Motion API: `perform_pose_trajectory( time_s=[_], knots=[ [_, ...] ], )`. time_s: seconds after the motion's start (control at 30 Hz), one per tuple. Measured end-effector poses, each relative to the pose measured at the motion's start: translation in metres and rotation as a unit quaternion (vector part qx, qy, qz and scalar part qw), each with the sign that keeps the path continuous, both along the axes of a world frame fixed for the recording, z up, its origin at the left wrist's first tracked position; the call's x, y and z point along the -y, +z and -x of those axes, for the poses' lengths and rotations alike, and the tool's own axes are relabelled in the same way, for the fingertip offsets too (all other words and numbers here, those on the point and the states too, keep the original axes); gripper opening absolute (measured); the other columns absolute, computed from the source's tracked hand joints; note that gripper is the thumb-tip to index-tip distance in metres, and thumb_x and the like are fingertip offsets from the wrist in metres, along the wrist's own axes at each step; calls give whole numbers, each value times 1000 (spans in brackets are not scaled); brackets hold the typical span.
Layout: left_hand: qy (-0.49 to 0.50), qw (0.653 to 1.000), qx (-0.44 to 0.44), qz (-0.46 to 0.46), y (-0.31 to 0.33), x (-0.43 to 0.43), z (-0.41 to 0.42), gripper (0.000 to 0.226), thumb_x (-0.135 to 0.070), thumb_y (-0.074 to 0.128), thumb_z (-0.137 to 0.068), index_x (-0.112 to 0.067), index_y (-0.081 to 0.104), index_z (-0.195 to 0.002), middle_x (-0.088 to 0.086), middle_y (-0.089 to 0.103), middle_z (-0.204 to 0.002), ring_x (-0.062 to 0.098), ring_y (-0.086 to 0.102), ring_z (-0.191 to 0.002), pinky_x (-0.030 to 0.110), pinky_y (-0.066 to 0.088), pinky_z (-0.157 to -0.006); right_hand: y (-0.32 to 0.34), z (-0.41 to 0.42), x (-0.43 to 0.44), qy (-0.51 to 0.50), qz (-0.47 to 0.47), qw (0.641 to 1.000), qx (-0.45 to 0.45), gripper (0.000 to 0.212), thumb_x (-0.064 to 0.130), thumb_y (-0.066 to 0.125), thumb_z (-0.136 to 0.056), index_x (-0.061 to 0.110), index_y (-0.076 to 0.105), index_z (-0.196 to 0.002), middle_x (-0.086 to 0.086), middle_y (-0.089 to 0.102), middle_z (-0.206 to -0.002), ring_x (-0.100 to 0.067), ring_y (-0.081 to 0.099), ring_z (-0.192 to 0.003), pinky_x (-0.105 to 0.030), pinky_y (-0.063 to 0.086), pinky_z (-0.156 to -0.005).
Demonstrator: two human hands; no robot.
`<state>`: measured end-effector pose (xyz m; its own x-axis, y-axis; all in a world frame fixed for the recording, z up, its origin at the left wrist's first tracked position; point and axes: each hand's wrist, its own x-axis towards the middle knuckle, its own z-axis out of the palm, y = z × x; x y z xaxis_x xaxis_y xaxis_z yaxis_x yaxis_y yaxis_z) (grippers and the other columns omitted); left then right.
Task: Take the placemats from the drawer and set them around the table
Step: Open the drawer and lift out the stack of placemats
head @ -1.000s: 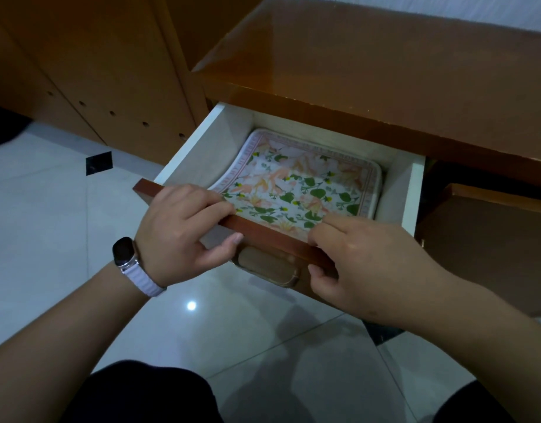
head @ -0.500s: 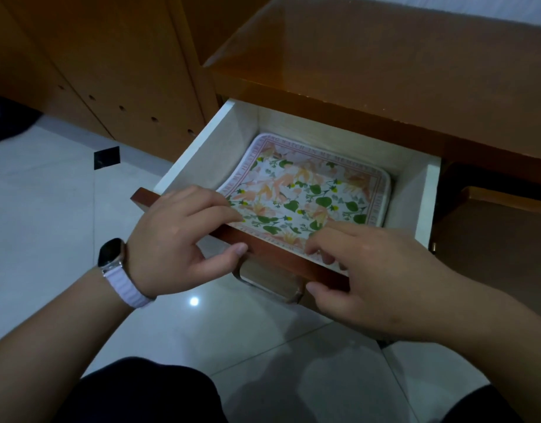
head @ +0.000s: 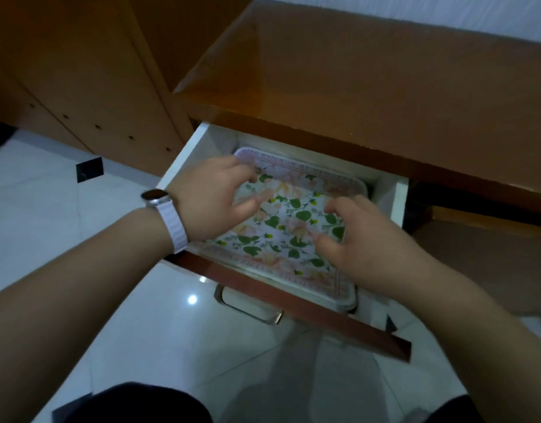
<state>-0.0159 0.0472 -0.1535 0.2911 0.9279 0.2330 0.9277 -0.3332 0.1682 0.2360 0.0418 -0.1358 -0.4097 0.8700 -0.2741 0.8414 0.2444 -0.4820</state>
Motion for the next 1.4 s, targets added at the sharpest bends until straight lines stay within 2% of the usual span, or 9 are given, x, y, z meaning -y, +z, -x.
perform_pose_trajectory(
  time_s=[0.13,0.43,0.73,0.87,0.97,1.07,1.2,1.3,1.4],
  knots=[
    [89,979,132,127,21,0,-8,38,-43,53,-86,-16,65,-110,3,64,-106,24,59,-96,40,51,-82,16,8,7,-53,124,991,-23,60,45,56,-94,19,34,-144,-2,33,-141,-22,39,-128,-30,37,-98],
    [278,913,159,251,93,7,-28,34,-31,59,-88,-18,61,-119,7,58,-118,27,59,-99,36,50,-82,71,9,10,-185,226,954,-66,65,39,62,-91,16,35,-145,-6,31,-144,-25,36,-134,-35,37,-107],
    [308,866,176,353,53,-14,-5,60,-39,62,-84,-17,41,-136,13,46,-134,36,53,-113,47,50,-91,37,28,7,-297,299,905,-54,72,46,67,-86,16,35,-143,-10,33,-139,-29,42,-128,-37,41,-105],
    [302,858,166,382,36,-9,2,67,-46,60,-86,-19,34,-141,13,39,-139,34,44,-123,45,45,-97,18,43,15,-371,321,871,-34,77,47,68,-84,10,34,-142,-14,35,-140,-31,36,-131,-38,38,-106],
    [280,841,192,423,31,-6,8,74,-48,60,-87,-19,27,-146,12,33,-146,32,39,-128,41,40,-100,6,50,13,-455,338,823,-44,73,40,70,-82,8,37,-139,-14,36,-138,-31,42,-123,-34,40,-96],
    [252,843,208,428,30,-5,17,76,-50,62,-87,-19,27,-147,10,31,-148,29,35,-133,38,36,-103,-4,54,13,-489,340,802,-46,73,41,68,-80,12,38,-140,-13,39,-138,-33,46,-120,-40,43,-99],
    [266,838,210,427,21,-8,24,75,-45,66,-85,-16,31,-146,14,32,-146,32,36,-131,39,35,-104,-10,58,13,-477,351,804,-54,88,48,71,-77,19,29,-149,-9,37,-143,-32,43,-129,-44,38,-109],
    [293,822,195,448,12,-10,17,75,-44,67,-84,-15,33,-144,15,30,-147,33,35,-132,39,35,-104,-18,55,9,-473,351,805,-76,101,64,69,-57,23,36,-143,-3,46,-140,-28,49,-128,-47,44,-107],
    [311,815,168,459,1,-6,14,76,-47,66,-84,-13,33,-143,19,29,-147,38,36,-130,44,36,-104,-15,55,10,-444,337,828,-55,89,54,71,-69,19,36,-143,-6,42,-141,-29,42,-131,-49,39,-110]
  ],
)
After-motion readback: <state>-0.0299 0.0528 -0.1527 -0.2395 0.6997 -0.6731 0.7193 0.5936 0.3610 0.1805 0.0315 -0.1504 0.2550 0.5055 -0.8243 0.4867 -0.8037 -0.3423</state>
